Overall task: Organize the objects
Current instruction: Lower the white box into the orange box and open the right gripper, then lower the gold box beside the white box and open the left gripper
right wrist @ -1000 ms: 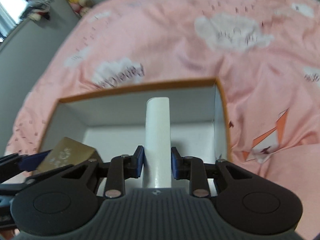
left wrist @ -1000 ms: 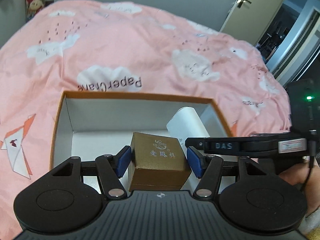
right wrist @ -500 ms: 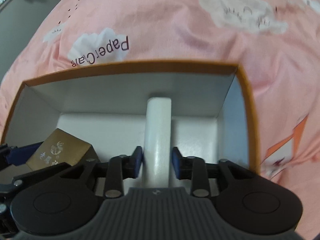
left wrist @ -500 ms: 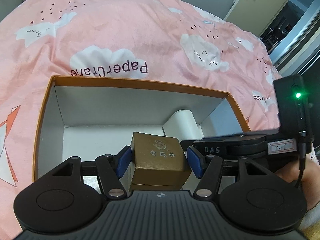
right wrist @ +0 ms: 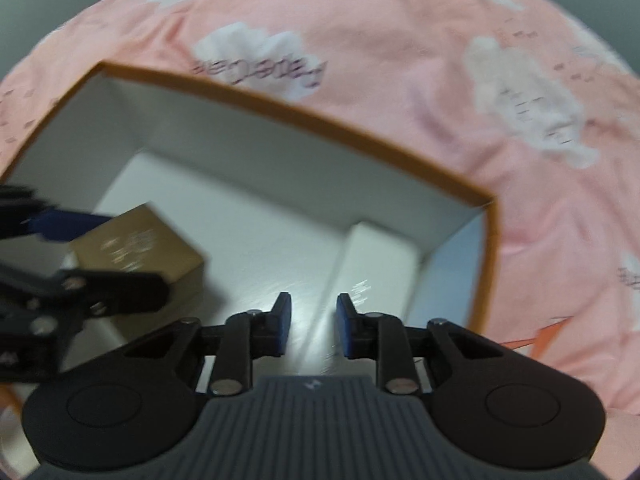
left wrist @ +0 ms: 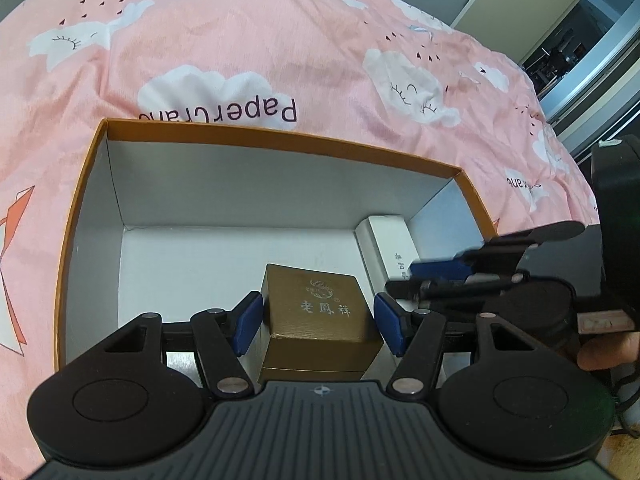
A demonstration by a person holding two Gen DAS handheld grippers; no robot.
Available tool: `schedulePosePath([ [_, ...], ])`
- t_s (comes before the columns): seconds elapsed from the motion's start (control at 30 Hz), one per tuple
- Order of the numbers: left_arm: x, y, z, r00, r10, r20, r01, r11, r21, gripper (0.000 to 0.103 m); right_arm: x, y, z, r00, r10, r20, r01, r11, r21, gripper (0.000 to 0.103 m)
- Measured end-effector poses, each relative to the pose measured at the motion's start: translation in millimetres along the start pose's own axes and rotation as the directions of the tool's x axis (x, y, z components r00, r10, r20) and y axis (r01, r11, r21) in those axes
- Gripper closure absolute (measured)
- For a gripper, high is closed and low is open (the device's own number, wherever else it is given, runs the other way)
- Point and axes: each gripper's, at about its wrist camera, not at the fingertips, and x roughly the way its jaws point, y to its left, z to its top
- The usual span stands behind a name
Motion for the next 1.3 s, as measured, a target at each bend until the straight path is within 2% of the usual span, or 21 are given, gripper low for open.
schedulePosePath([
  [0.07, -0.2, 0.3, -0.9, 1.0, 0.009, -0.005, -0.009, 1.0, 0.002, 0.033, 3.2, 3.8, -2.0, 0.998, 0.051, -0.042, -0.052, 0.998, -0.03, 0.081],
  [0.1, -0.5, 0.5, -1.3, 1.0, 0.011, -0.007, -0.011, 1.0, 0.004, 0.033, 5.3, 8.3, -3.3, 0.997, 0.047, -0.055, -0.05, 0.997, -0.059, 0.081],
  [0.23, -1.7, 0.4, -3.8, 1.0, 0.004, -0.02, -0.004, 1.0, 0.007, 0.033, 6.0, 23.1, -12.3, 0.996, -0.065, -0.054, 0.051, 0.973, -0.226, 0.078],
  [0.33, 0.2, -0.7, -5.0, 0.999, -0.008, -0.042, 0.009, 1.0, 0.016, 0.033, 1.3, 24.0, -21.0, 0.994, -0.029, -0.104, -0.006, 0.946, -0.324, 0.045],
  [0.47, 6.0, -4.2, -4.8, 0.997, -0.017, -0.079, 0.019, 0.999, 0.029, 0.033, 5.1, 28.7, -30.1, 0.983, -0.095, -0.159, 0.016, 0.897, -0.441, 0.046],
  [0.73, 14.5, -11.9, -9.6, 0.989, -0.01, -0.149, 0.022, 0.997, 0.077, 0.033, 20.9, 26.6, -23.7, 0.974, -0.115, -0.194, 0.009, 0.88, -0.475, 0.046],
  [0.93, 20.9, -10.1, -10.5, 0.979, 0.006, -0.202, 0.009, 0.997, 0.071, 0.033, 21.4, 12.7, -8.1, 0.986, -0.114, -0.122, 0.058, 0.918, -0.393, 0.061],
  [0.97, 21.1, -10.4, -10.6, 0.977, 0.012, -0.211, 0.005, 0.997, 0.078, 0.033, 19.0, 10.2, -6.1, 0.988, -0.101, -0.115, 0.05, 0.924, -0.378, 0.068],
  [1.07, 23.4, -10.7, -12.0, 0.966, -0.004, -0.257, 0.025, 0.997, 0.079, 0.033, 3.0, 2.5, -2.4, 0.997, -0.008, -0.077, -0.018, 0.946, -0.322, 0.079],
  [1.13, 27.9, -11.0, -12.6, 0.956, -0.021, -0.292, 0.044, 0.996, 0.073, 0.033, -8.6, -3.1, 0.0, 0.997, 0.068, -0.04, -0.076, 0.959, -0.274, 0.083],
  [1.2, 33.1, -14.0, -13.7, 0.949, -0.015, -0.315, 0.045, 0.995, 0.089, 0.033, -14.0, -8.8, 3.5, 0.994, 0.107, -0.014, -0.108, 0.969, -0.224, 0.088],
  [1.3, 36.2, -18.4, -14.7, 0.947, -0.003, -0.321, 0.043, 0.992, 0.115, 0.032, -13.2, -19.2, 7.6, 0.978, 0.207, -0.014, -0.207, 0.969, -0.137, 0.092],
])
